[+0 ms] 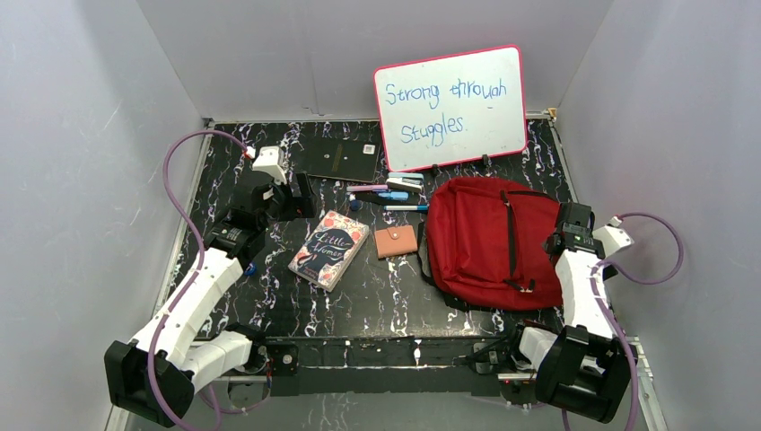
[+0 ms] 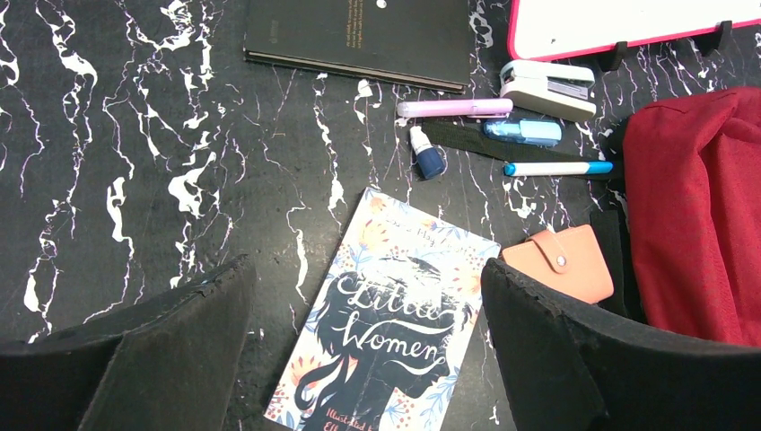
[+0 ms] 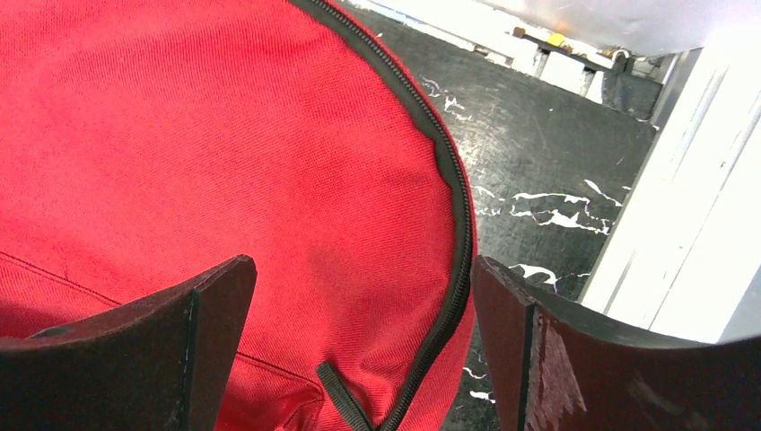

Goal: Pack the student bag
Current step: Pick up the student bag at the center of the board.

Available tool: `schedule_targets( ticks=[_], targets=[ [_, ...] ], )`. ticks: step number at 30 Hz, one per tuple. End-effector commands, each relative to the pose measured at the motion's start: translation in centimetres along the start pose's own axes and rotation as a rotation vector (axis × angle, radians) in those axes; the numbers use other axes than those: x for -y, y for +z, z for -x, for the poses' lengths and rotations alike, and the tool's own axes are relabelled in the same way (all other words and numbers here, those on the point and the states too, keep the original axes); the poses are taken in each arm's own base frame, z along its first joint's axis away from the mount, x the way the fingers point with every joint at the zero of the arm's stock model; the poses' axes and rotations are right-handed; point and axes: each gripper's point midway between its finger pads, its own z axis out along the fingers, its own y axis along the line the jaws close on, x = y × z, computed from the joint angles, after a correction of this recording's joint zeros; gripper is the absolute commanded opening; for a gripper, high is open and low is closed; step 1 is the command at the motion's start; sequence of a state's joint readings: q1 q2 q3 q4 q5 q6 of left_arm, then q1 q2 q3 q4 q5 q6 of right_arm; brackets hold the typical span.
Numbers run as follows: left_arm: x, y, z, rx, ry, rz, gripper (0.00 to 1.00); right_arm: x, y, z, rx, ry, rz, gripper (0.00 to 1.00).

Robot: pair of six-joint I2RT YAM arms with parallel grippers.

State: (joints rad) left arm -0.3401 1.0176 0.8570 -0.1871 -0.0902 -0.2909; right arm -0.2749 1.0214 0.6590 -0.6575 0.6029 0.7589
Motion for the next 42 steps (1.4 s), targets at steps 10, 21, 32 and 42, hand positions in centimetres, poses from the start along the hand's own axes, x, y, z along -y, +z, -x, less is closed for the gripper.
schedule_targets(
  ticks=[10, 21, 32, 42],
  targets=[
    [0.4, 0.3, -0.1, -0.003, 0.011, -0.015, 0.93, 1.6, 0.8, 1.7, 0.033, 0.144, -0.102, 0.99],
    [0.3, 1.1, -0.9, -0.037, 0.012, -0.009, 0.92, 0.1, 3.3, -0.5, -0.065, 0.181, 0.007, 0.97],
    [0.0, 1.7, -1.3, -0.057, 0.019, 0.004, 0.92, -1.0, 4.8, -2.2, -0.122, 0.214, 0.075, 0.68],
    [0.5, 1.9, -0.6, -0.056, 0.002, -0.004, 0.92, -3.0, 0.5, 4.2, 0.019, 0.19, 0.217, 0.0]
  ],
)
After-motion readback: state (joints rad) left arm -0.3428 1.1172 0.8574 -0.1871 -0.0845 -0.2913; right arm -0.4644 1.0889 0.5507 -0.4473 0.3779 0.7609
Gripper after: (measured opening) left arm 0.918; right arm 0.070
